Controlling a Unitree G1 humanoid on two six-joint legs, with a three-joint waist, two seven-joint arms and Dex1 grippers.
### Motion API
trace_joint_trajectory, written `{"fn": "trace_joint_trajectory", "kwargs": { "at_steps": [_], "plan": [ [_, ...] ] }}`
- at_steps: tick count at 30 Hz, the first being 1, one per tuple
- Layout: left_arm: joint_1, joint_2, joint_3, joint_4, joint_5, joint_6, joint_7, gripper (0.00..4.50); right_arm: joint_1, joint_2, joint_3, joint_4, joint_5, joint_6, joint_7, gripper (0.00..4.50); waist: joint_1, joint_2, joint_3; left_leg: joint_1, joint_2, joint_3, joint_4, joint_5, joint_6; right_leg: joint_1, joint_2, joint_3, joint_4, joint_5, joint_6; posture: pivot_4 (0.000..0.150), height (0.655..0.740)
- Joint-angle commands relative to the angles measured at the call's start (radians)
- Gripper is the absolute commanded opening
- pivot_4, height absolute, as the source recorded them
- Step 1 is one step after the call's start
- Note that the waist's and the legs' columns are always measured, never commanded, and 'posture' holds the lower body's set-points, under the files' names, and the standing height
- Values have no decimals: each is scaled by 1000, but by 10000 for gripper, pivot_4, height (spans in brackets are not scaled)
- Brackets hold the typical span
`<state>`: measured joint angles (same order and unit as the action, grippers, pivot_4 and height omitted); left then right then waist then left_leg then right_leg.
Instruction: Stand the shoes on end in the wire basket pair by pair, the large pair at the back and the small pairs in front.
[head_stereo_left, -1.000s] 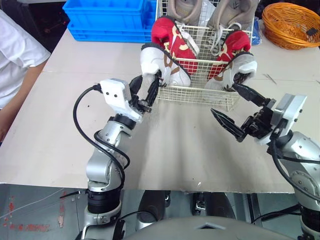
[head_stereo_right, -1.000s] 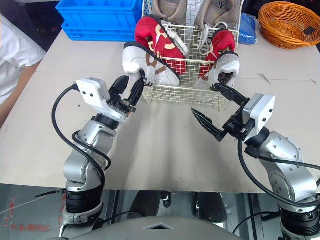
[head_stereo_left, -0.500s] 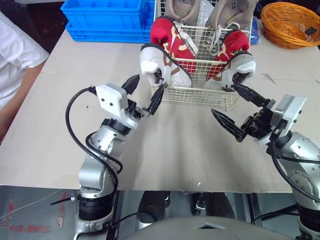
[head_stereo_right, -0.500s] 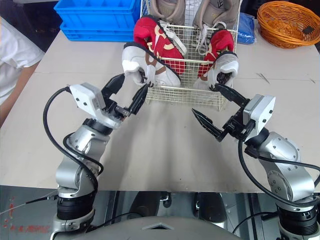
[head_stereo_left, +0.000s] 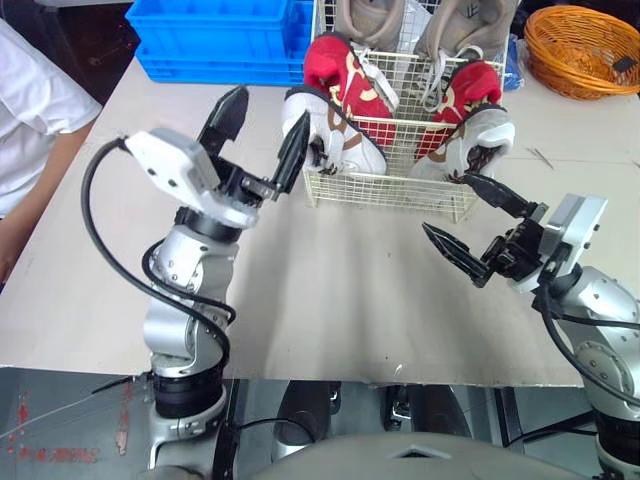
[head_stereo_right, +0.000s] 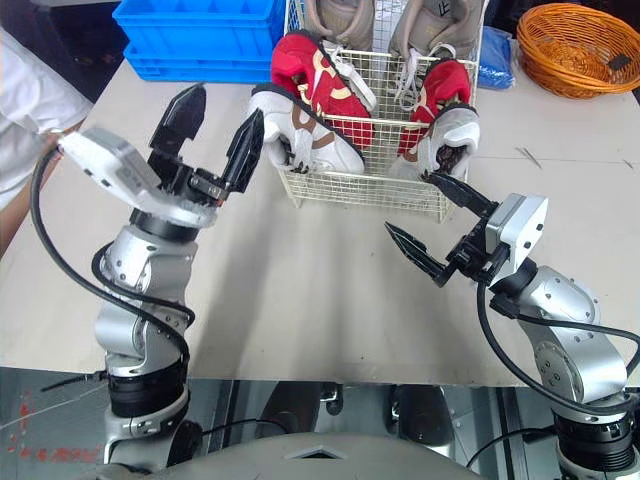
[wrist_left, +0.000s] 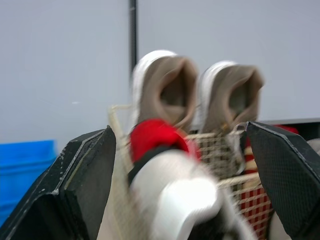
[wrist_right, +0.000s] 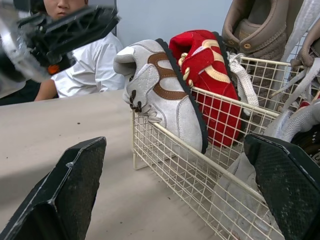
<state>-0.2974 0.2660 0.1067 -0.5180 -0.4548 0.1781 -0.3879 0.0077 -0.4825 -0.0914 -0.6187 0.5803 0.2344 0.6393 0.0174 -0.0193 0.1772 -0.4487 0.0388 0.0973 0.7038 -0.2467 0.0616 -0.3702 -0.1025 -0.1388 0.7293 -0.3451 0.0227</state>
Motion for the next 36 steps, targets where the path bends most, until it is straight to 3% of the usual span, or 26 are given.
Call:
{"fn": "trace_joint_trajectory", "kwargs": {
  "at_steps": [1, 10, 22, 33, 36],
  "plan": [
    [-54, 5, -17, 27, -13, 24, -9, 44803, -9, 8, -4, -21, 2, -26, 4, 43851, 0, 0, 0, 0, 0, 0, 0, 0, 0, 0, 0, 0, 0, 0, 0, 1500, 6860],
    [-110, 39, -55, 141, -84, 203, -64, 44803, -7, 24, -5, -29, -12, -31, -10, 43851, 0, 0, 0, 0, 0, 0, 0, 0, 0, 0, 0, 0, 0, 0, 0, 1500, 6860],
    [-138, 52, -46, 159, 15, -15, -141, 44803, -1, 33, -5, -30, -17, -34, -15, 43851, 0, 0, 0, 0, 0, 0, 0, 0, 0, 0, 0, 0, 0, 0, 0, 1500, 6860],
    [-170, 30, -95, 130, 44, -11, -129, 44803, -32, 40, 2, -20, -25, -21, -35, 43851, 0, 0, 0, 0, 0, 0, 0, 0, 0, 0, 0, 0, 0, 0, 0, 1500, 6860],
    [-194, 45, -128, 137, 138, -27, -98, 44803, -36, 39, 4, -16, -28, -22, -36, 43851, 2, 0, 0, 0, 0, 0, 0, 0, 0, 0, 0, 0, 0, 0, 0, 1500, 6860]
  ]
}}
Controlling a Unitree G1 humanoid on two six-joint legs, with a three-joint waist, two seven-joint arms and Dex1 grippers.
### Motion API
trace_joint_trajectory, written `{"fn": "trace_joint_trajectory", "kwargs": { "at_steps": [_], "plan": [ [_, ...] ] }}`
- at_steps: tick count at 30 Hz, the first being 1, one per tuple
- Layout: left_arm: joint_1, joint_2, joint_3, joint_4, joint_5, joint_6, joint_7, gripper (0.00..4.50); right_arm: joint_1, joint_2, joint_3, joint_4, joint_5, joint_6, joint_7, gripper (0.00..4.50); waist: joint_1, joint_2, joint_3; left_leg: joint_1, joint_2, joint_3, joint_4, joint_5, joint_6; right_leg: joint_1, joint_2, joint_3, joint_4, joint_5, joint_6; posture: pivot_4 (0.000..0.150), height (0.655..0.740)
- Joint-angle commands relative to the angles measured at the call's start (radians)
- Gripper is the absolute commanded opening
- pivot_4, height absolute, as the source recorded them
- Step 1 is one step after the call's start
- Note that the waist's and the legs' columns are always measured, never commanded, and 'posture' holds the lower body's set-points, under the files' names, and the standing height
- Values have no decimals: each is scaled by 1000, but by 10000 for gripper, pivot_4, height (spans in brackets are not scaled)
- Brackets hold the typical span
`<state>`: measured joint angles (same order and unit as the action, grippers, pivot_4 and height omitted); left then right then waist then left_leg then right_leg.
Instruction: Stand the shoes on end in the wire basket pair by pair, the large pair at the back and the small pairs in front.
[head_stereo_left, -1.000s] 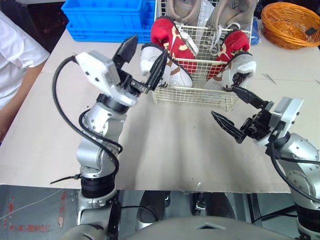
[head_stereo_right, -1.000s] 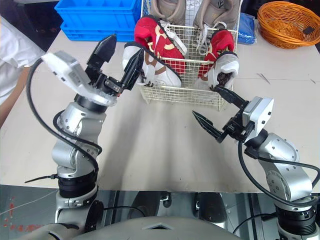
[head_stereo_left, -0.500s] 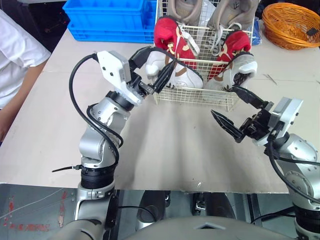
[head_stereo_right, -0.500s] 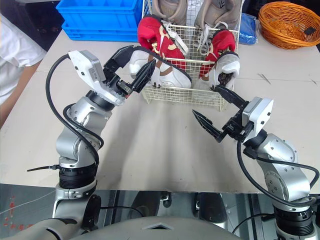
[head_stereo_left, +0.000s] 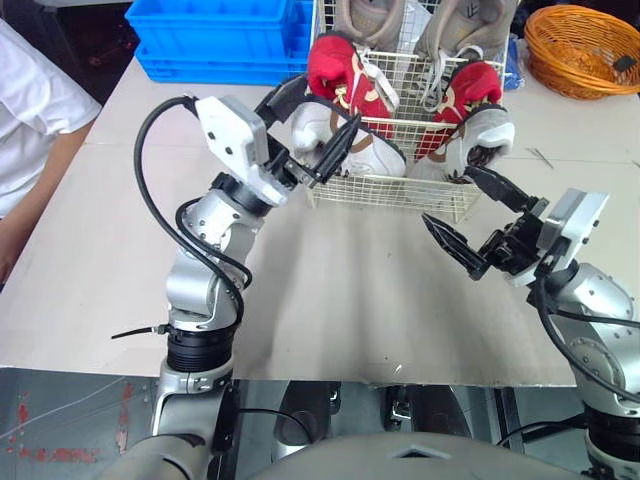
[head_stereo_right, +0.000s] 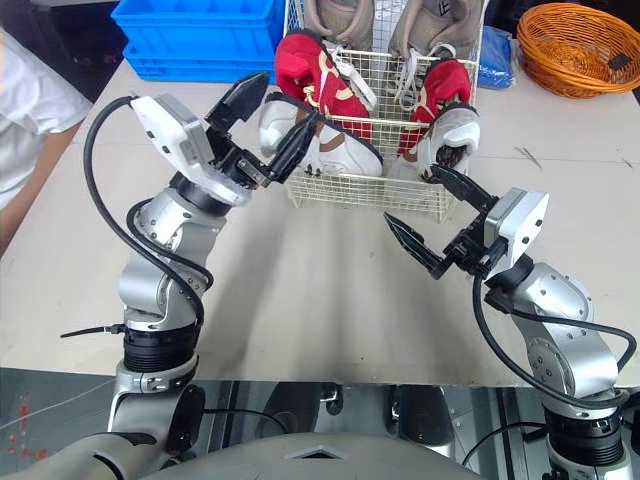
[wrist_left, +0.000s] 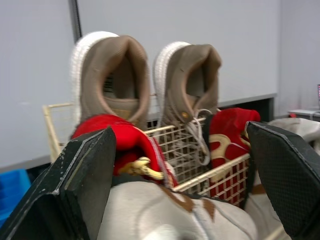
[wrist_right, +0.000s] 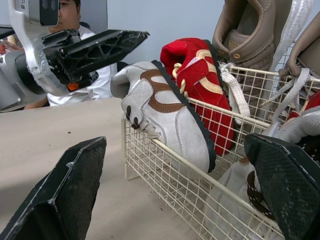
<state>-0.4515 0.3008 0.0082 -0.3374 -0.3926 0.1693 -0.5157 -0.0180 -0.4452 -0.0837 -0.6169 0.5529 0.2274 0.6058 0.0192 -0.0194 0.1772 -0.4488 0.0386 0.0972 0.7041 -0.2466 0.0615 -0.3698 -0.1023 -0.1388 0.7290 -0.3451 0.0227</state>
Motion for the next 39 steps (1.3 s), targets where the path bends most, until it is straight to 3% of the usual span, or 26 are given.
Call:
{"fn": "trace_joint_trajectory", "kwargs": {
  "at_steps": [1, 5, 13, 30, 33, 39],
  "plan": [
    [-42, 5, -17, -32, 100, -27, 60, 44803, -12, 2, -2, -17, -2, -15, -3, 43851, -2, 0, 0, 0, 0, 0, 0, 0, 0, 0, 0, 0, 0, 0, 0, 1500, 6860],
    [-8, -74, 86, -44, 76, 46, 235, 44803, -16, 4, -1, -14, -4, -15, -7, 43851, -6, 0, 0, 0, 0, 0, 0, 0, 0, 0, 0, 1, 0, 0, 0, 1500, 6860],
    [81, -186, 103, -148, -70, 272, 361, 44803, -25, 8, 3, -8, -10, -12, -10, 43851, 4, 0, 0, 0, 0, 0, 0, 0, 0, 1, -1, 0, -1, 0, 0, 1500, 6860],
    [148, -232, 143, -218, -268, 392, 435, 44803, -14, 6, 2, -30, -4, -8, -9, 43851, -3, 0, 0, 0, 0, 0, 0, 0, 0, 1, 0, 0, 0, 0, 0, 1500, 6860],
    [153, -215, 135, -217, -262, 372, 411, 36396, -13, 8, 1, -30, 1, -12, -5, 43851, -3, 0, 0, 1, 0, -1, 0, 0, 0, 1, 0, 0, 1, 0, 0, 1500, 6860],
    [166, -187, 106, -218, -234, 321, 355, 11200, -11, 11, -1, -26, 6, -21, 5, 43851, -3, 0, 0, 0, 0, 0, 0, 0, 0, 0, 0, 0, 0, 0, 0, 1500, 6860]
  ]
}}
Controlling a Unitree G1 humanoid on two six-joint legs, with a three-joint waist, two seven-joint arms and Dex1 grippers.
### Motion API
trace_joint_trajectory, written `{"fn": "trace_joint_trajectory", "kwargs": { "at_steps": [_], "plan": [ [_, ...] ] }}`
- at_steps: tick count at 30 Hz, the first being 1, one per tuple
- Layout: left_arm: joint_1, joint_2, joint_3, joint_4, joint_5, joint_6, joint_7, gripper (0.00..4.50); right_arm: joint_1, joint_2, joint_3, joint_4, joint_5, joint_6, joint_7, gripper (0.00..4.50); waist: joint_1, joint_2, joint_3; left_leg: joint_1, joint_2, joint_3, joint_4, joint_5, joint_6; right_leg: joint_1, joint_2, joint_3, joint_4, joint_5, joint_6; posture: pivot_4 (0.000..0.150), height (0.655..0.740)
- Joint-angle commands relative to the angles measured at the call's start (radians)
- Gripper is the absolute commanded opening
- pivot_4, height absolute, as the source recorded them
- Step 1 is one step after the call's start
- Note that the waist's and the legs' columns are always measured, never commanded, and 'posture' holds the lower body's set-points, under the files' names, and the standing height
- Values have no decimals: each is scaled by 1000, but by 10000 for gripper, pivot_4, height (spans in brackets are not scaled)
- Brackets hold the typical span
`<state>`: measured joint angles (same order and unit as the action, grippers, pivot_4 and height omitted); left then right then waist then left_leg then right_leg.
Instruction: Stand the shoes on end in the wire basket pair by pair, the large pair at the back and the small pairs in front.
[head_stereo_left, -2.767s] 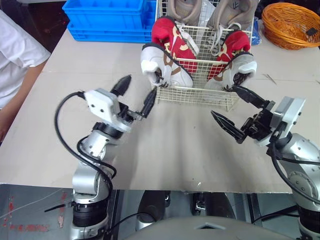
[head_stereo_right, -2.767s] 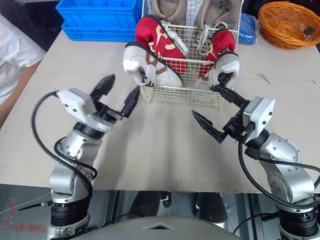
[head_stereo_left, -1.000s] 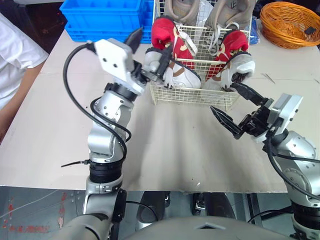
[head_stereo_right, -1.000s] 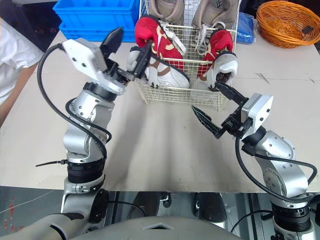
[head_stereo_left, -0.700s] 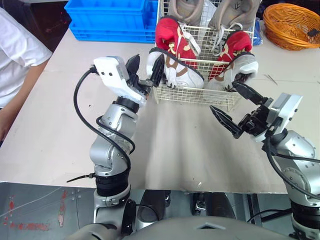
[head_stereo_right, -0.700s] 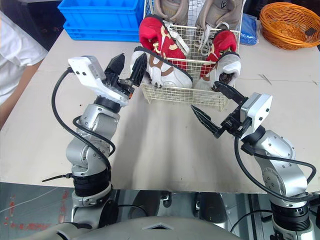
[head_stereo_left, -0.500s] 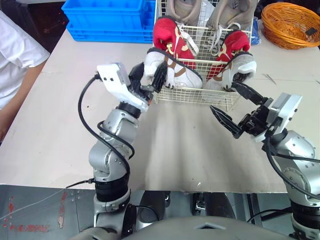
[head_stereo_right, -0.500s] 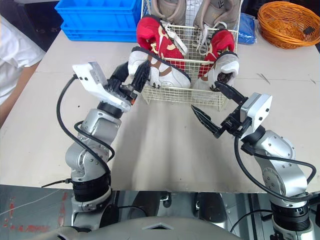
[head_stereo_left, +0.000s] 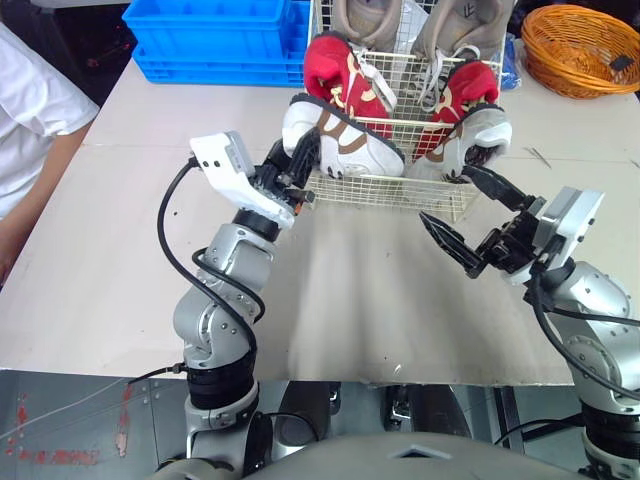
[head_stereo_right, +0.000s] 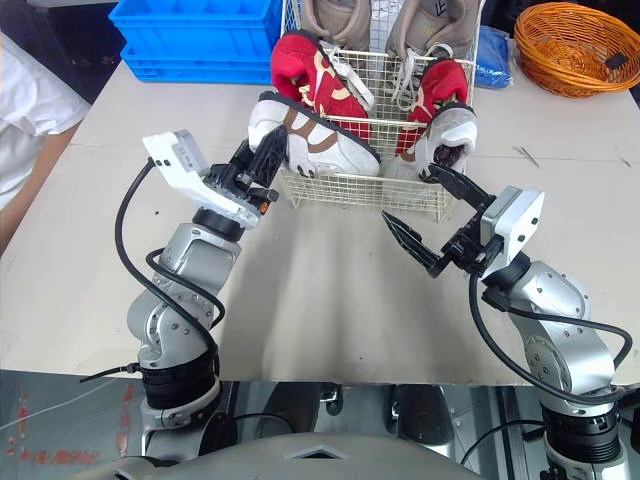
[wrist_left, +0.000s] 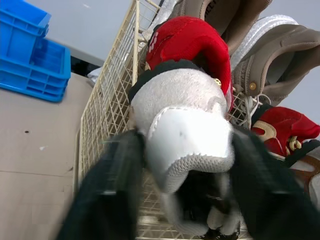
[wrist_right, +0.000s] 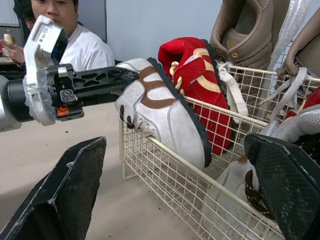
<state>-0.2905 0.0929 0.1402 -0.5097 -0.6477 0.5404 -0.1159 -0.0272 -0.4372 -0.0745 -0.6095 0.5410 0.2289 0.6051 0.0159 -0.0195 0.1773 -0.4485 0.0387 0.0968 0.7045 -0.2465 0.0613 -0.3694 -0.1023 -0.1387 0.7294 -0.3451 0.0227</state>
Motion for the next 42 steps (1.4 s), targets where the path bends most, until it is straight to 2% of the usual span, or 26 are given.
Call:
{"fn": "trace_joint_trajectory", "kwargs": {
  "at_steps": [1, 3, 4, 7, 13, 23, 27, 31, 36, 42],
  "plan": [
    [10, 43, -46, -51, 53, -80, -76, 8494, 0, 2, -11, -33, 18, -24, 8, 43851, 0, 0, 0, 0, 0, 0, 0, 0, 0, 0, 0, 0, 0, 0, 0, 1500, 6860],
    [17, 92, -91, -60, 123, -131, -125, 3402, 1, 1, -14, -31, 18, -25, 12, 43851, 0, 0, 0, 0, 0, 0, 0, 0, 0, 0, 0, 0, 0, 0, 0, 1500, 6860],
    [16, 115, -112, -62, 158, -157, -145, 2542, 2, 1, -16, -30, 19, -25, 13, 43851, 0, 0, 0, 0, 0, 0, 0, 0, 0, 0, 0, 0, 0, 0, 0, 1500, 6860],
    [1, 170, -167, -60, 246, -214, -182, 2339, 2, 0, -18, -27, 18, -26, 16, 43851, 3, 0, 0, 0, 0, 0, 0, 0, 0, 0, 0, 0, 0, 0, 0, 1500, 6860],
    [-62, 214, -217, -29, 427, -268, -149, 2339, 4, 2, -20, -27, 15, -27, 18, 43851, 6, 0, 0, 0, 0, 0, 0, 0, 0, 0, 0, 0, -1, 0, 0, 1500, 6860],
    [-135, 222, -185, -71, 524, -131, -81, 2339, 15, 8, -19, -30, 15, -32, 17, 43851, 2, 0, 0, 0, 0, 0, 0, 0, 0, 0, 0, 0, 0, 0, 0, 1500, 6860],
    [-95, 162, -155, -135, 469, -54, -43, 2339, 15, 8, -19, -26, 18, -33, 19, 43851, 0, 0, 0, 0, 0, 0, 0, 0, 0, 0, 0, 0, 0, 0, 0, 1500, 6860],
    [-69, 137, -152, -149, 494, -64, -20, 2339, 9, 7, -18, -22, 21, -31, 23, 43851, 0, 0, 0, 0, 0, 0, 0, 0, 0, 0, 0, 0, 0, 0, 0, 1500, 6860],
    [-50, 144, -185, -125, 610, -121, 34, 2339, 5, 5, -17, -19, 24, -28, 25, 43851, -2, 0, 0, 0, 0, 0, 0, 0, 0, -1, 0, 1, 0, 0, 0, 1500, 6860],
    [-42, 220, -285, -109, 782, -175, 24, 2339, 0, 11, -9, -16, 18, -31, 21, 43851, -2, 0, 0, 0, 1, 1, 0, 0, 0, -1, 0, 1, 1, 0, 0, 1500, 6860]
  ]
}}
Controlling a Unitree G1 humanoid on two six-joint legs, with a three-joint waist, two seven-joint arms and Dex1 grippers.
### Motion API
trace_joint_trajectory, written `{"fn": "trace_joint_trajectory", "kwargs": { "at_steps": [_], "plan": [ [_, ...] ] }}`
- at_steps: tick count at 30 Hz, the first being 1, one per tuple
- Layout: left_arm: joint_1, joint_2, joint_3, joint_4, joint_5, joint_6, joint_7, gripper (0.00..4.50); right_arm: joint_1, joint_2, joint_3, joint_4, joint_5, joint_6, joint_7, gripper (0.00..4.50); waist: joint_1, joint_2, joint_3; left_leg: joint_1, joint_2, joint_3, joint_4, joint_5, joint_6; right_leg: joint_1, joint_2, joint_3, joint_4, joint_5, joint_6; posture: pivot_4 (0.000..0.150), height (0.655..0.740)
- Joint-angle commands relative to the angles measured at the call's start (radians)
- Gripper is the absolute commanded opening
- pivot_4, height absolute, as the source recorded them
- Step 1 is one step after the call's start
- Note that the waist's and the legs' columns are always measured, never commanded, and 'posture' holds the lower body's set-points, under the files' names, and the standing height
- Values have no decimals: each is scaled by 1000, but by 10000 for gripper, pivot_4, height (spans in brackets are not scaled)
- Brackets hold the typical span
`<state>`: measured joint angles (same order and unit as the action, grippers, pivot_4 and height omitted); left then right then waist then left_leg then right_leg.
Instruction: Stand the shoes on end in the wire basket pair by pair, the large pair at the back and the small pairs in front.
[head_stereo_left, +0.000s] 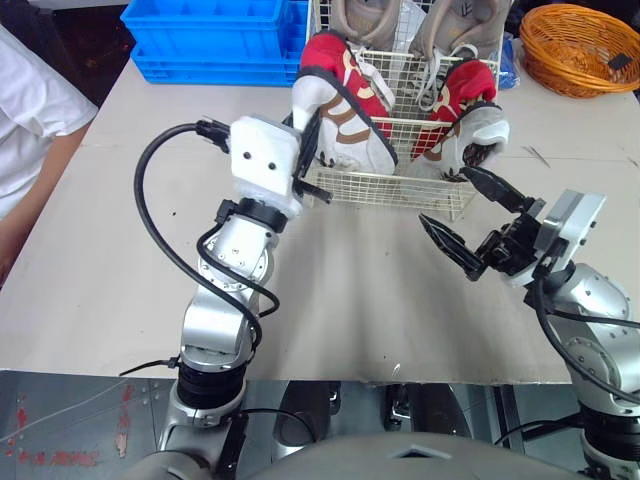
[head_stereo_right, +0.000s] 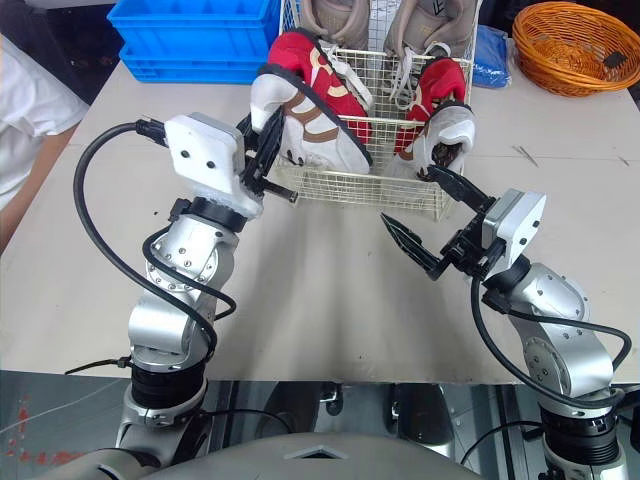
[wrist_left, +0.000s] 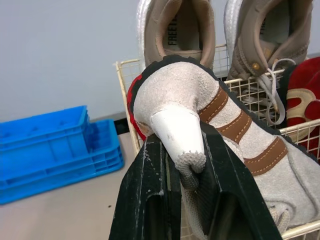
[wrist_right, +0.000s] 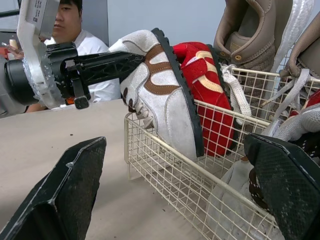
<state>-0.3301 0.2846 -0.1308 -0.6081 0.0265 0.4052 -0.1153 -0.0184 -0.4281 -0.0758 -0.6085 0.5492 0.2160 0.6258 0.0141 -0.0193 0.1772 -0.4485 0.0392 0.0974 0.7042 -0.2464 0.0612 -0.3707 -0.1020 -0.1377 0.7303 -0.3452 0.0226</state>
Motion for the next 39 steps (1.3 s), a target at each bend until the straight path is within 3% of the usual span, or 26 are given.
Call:
{"fn": "trace_joint_trajectory", "kwargs": {
  "at_steps": [1, 9, 13, 17, 25, 39],
  "plan": [
    [0, 28, -20, -6, 118, -40, 25, 2339, -9, 3, -7, -17, 9, -18, 0, 43851, 0, 0, 0, 0, 0, 0, 0, 0, 0, 0, 0, 0, 0, 0, 0, 1500, 6860],
    [18, -38, -10, 26, 90, -40, 11, 2339, -7, 3, -11, -19, 8, -19, -3, 43851, 1, 0, 0, 0, 0, 0, 0, 0, 0, 0, 0, 0, 0, 0, 0, 1500, 6860],
    [31, -61, -21, 21, 15, -34, -53, 2339, -5, 4, -10, -23, 6, -18, -7, 43851, 2, 0, 0, 0, 0, 0, 0, 0, 0, 0, 0, 0, 0, 0, 0, 1500, 6860],
    [35, -17, -50, 22, -19, -88, -156, 2339, -1, 6, -8, -24, 6, -19, -10, 43851, 8, 0, 0, 0, 0, 0, 0, 0, 0, 0, 0, 0, 0, 0, 0, 1500, 6860],
    [51, 76, -100, 76, 63, -126, -230, 2339, 7, 11, -5, -30, 4, -19, -16, 43851, 11, 1, -1, 0, 0, 0, 0, 0, 0, 0, -1, 0, 0, 0, 0, 1500, 6860],
    [32, 46, -148, 151, 80, -55, -260, 2339, 12, 8, -10, -23, -12, -19, -27, 43851, 15, 3, -3, 1, 0, 0, 0, 0, 0, 1, -1, 0, 0, 0, 0, 1500, 6860]
  ]
}}
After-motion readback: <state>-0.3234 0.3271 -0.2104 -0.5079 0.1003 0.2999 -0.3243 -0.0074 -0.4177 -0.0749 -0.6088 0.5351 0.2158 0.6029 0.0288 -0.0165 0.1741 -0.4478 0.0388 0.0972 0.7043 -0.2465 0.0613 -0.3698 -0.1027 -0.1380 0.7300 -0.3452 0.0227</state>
